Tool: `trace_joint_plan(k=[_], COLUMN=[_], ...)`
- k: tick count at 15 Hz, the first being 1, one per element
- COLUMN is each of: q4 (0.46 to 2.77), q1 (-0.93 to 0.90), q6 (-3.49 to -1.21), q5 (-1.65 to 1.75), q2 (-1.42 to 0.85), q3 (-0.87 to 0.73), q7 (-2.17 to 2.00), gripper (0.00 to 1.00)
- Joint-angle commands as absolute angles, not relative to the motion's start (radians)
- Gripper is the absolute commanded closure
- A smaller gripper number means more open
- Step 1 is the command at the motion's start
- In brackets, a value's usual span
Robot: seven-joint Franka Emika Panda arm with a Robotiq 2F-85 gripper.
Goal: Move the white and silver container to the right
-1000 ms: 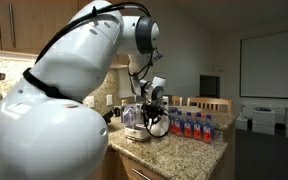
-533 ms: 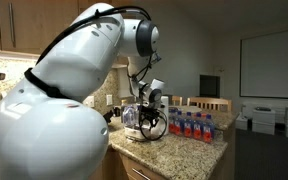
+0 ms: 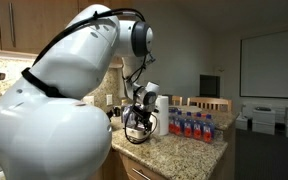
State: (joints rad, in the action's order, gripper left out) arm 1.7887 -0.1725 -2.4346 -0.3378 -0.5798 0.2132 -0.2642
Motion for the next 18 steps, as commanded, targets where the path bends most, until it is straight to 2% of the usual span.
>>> trace_joint_plan(k=[1,3,4,6,14,18], q4=[1.855,1.854,1.851,1.84,1.812,1.816], q1=[-0.191,-0.19,-0.189,-0.199,-0.221,-0.215], q6=[-2.452,-2.459,-2.466,-2.474,-2.451,-2.448], q5=[-0.4,-0.442,-0.469,-0.495,-0.471,-0.472], q2=[-0.557,-0.567,-0.568,-0.569,-0.579,-0.575], q3=[0.183,0.182,0.182,0.172,0.139,0.145], q7=[-0.403,-0.464,-0.492,-0.551,-0.696,-0.672], gripper=[0.0,0.0,0.25,0.34,0.93,1.0])
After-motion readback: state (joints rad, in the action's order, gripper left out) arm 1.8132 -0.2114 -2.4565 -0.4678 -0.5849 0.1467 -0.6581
